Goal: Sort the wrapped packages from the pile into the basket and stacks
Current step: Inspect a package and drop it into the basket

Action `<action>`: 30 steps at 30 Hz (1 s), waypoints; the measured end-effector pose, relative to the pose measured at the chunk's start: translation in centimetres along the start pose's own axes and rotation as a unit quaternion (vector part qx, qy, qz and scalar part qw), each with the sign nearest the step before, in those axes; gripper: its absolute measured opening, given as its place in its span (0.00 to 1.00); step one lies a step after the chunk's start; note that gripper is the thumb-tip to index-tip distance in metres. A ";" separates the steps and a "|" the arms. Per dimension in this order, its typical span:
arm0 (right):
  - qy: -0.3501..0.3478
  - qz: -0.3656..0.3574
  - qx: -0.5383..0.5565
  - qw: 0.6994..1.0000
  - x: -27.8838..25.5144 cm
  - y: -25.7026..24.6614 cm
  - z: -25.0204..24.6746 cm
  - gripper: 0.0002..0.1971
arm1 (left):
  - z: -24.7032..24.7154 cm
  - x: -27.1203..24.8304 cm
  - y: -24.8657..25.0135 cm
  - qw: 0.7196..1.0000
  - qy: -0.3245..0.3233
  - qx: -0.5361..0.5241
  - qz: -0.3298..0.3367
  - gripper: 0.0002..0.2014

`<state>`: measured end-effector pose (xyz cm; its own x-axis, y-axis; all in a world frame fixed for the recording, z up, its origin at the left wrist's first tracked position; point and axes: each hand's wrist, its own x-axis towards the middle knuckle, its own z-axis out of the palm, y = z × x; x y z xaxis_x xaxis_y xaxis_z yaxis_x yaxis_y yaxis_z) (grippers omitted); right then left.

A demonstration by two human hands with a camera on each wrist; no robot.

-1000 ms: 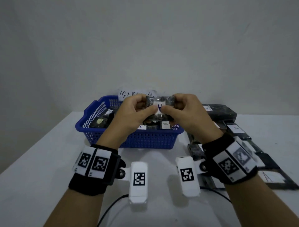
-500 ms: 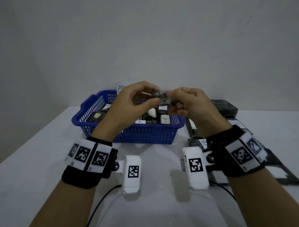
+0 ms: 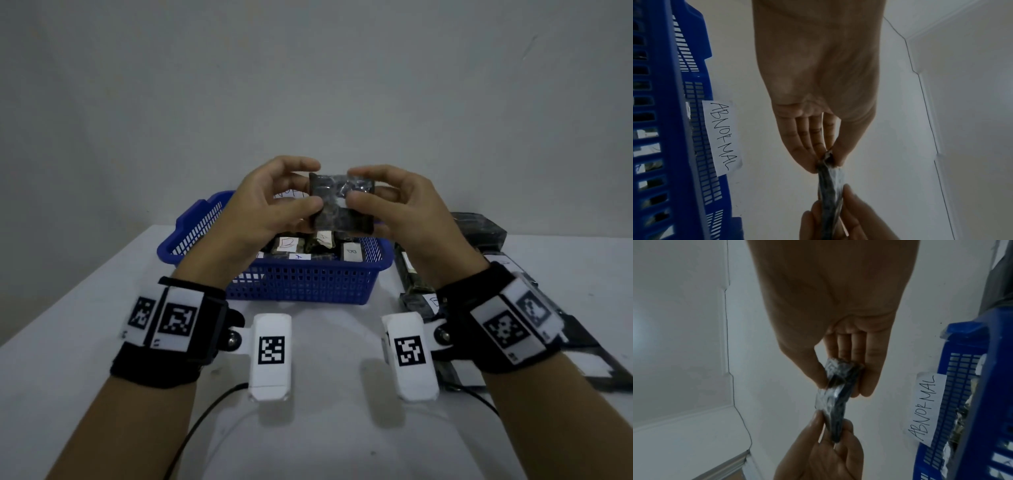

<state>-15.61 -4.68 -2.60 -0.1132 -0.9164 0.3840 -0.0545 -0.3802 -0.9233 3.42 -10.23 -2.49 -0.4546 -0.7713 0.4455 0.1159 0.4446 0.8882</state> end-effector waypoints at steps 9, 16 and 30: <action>0.004 -0.066 -0.108 0.992 -0.4 -0.2 0.0 0.11 | 0.9 0.1 -0.3 0.992 0.034 0.100 0.072 0.13; -0.015 -0.013 -0.084 0.996 -0.3 -0.7 -0.5 0.10 | 0.9 0.0 -0.2 0.987 0.003 0.114 0.116 0.11; 0.024 -0.067 -0.065 0.995 -0.3 -0.3 -0.3 0.17 | 0.4 0.0 0.4 1.000 0.013 -0.005 0.023 0.14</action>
<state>-15.90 -4.23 -2.49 -0.1429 -0.8505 0.5061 -0.1996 -0.4761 -0.8564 3.16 -9.84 -2.17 -0.4255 -0.7622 0.4879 0.1441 0.4751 0.8680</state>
